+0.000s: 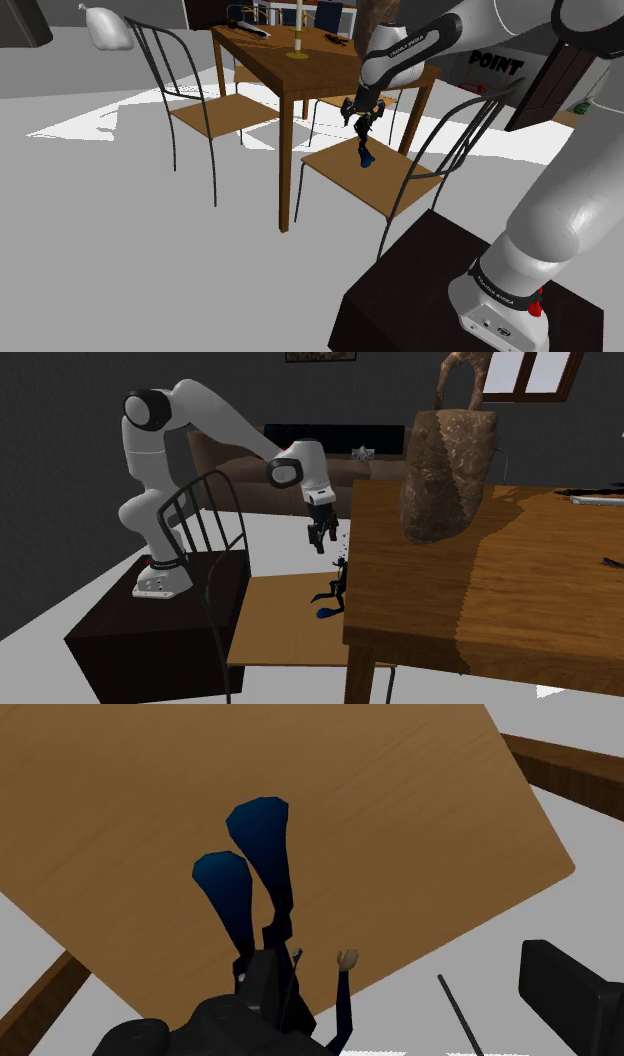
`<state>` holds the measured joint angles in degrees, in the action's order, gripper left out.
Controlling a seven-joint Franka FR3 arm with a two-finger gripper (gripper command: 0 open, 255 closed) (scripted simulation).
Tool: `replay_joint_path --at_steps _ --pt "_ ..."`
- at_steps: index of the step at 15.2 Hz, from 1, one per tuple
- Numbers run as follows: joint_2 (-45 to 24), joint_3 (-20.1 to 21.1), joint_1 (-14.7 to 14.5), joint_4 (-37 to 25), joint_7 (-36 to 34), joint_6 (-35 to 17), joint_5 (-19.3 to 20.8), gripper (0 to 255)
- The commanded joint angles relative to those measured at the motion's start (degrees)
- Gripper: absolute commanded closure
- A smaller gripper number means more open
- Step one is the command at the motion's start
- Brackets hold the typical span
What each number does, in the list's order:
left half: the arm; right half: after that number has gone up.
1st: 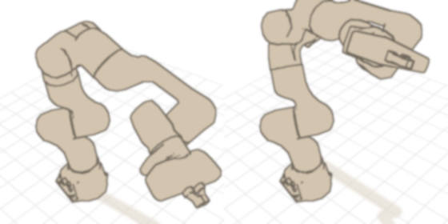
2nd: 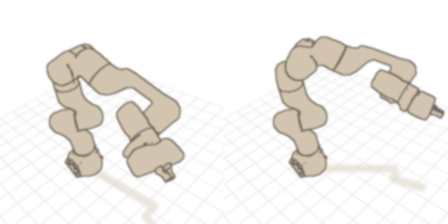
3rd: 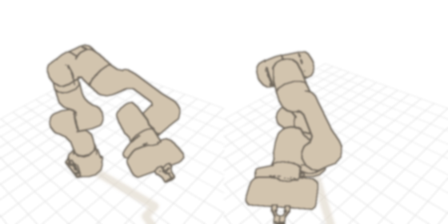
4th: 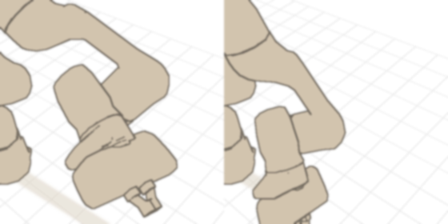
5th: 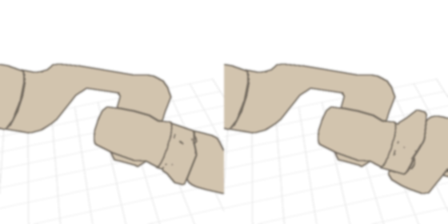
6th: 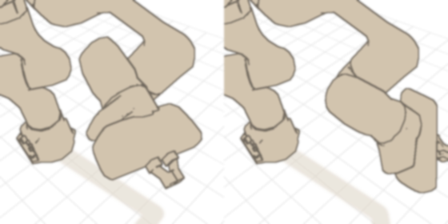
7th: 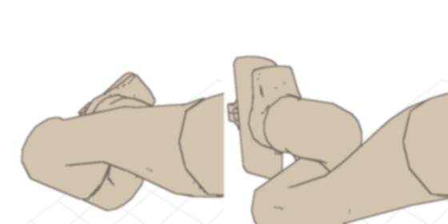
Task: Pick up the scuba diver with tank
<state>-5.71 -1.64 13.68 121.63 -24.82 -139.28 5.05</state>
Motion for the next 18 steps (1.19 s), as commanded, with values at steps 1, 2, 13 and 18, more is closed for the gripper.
replay_joint_path --at_steps 1,2,13,18 --pt "-3.15 -0.93 0.62 -2.69 -2.14 -1.23 0.75 0" --pt "-4.1 -1.24 0.76 -3.49 -2.74 -1.6 0.93 0" --pt "-7.54 -1.41 0.79 -1.57 -3.27 -6.95 1.3 255" --pt "-7.57 -1.41 0.81 -1.61 -3.23 -6.93 1.29 255"
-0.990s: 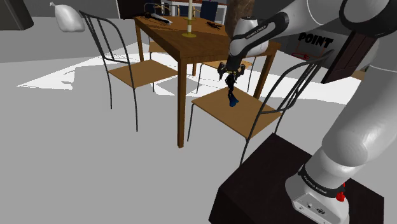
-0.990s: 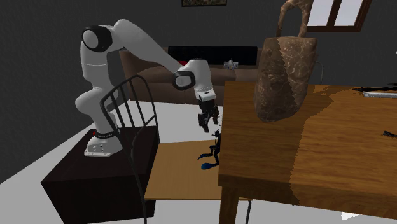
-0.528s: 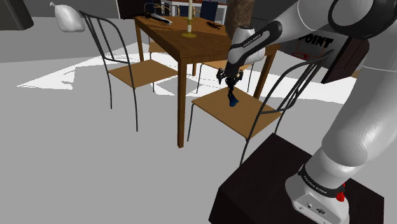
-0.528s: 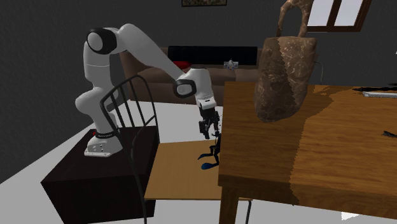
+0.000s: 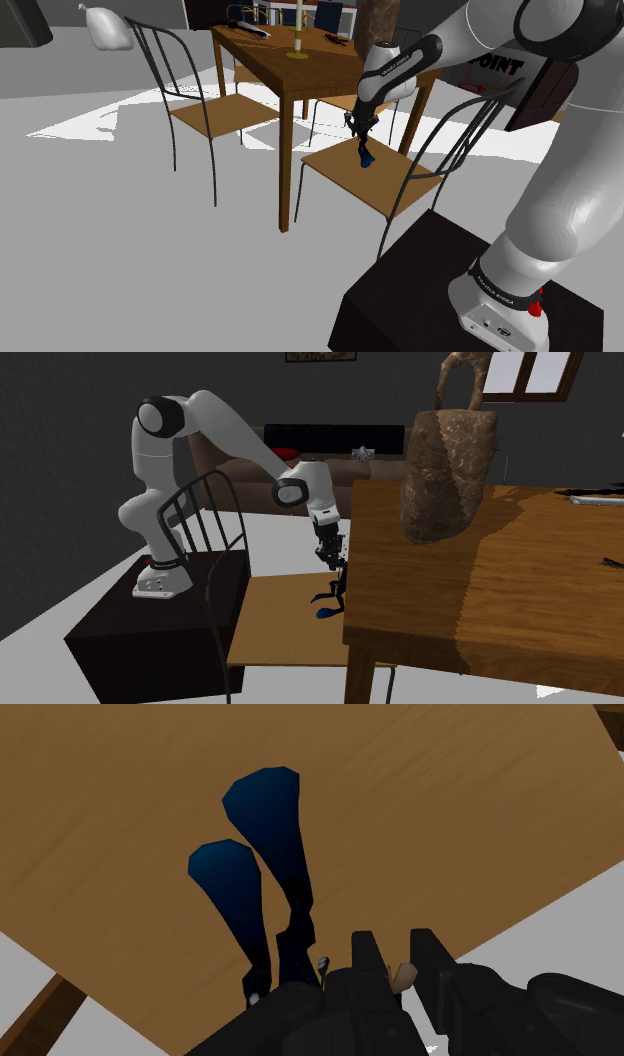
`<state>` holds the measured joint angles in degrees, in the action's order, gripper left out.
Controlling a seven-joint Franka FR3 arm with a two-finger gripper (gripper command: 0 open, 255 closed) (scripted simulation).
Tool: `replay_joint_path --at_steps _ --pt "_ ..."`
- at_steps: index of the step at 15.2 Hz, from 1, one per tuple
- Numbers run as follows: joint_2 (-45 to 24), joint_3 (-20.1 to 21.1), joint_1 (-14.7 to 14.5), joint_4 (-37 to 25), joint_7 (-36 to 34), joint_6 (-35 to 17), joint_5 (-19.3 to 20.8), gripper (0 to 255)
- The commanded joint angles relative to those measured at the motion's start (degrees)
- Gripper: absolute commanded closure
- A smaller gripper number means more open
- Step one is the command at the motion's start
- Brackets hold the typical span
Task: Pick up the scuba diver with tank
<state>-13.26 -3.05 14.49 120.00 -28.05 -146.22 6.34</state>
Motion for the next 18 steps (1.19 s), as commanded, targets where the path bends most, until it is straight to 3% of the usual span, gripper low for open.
replay_joint_path --at_steps 1,18 --pt "-0.03 0.0 0.0 0.01 0.0 0.0 0.0 255" --pt "6.16 0.25 -0.11 -4.4 1.04 10.58 -0.71 255"
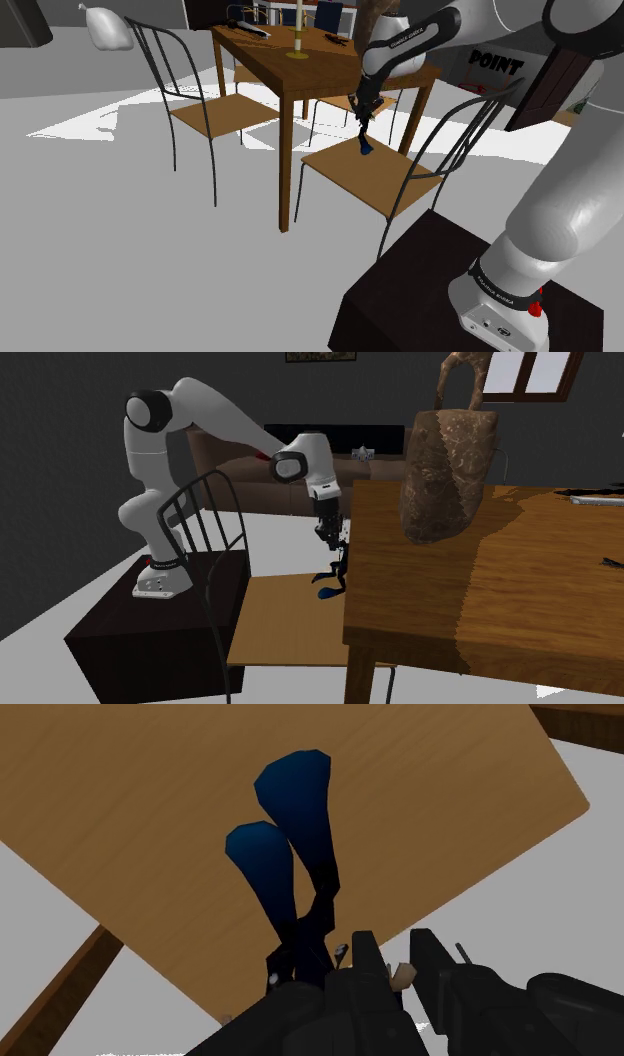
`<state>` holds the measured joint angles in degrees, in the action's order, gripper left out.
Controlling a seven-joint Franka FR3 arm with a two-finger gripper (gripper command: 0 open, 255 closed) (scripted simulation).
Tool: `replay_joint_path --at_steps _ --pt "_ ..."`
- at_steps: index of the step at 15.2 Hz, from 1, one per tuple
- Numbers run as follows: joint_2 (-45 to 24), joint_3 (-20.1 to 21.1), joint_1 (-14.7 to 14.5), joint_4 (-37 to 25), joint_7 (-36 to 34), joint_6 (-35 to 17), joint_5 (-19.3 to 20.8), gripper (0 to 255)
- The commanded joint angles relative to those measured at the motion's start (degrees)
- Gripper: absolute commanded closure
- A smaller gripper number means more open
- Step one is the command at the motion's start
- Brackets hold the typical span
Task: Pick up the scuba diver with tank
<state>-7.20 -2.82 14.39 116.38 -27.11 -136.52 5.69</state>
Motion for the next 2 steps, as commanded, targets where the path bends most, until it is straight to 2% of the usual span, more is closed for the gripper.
replay_joint_path --at_steps 1,2 --pt "0.16 0.02 -0.01 -0.83 0.1 0.99 -0.07 255" --pt "0.16 0.02 -0.01 -0.84 0.1 0.99 -0.07 255"
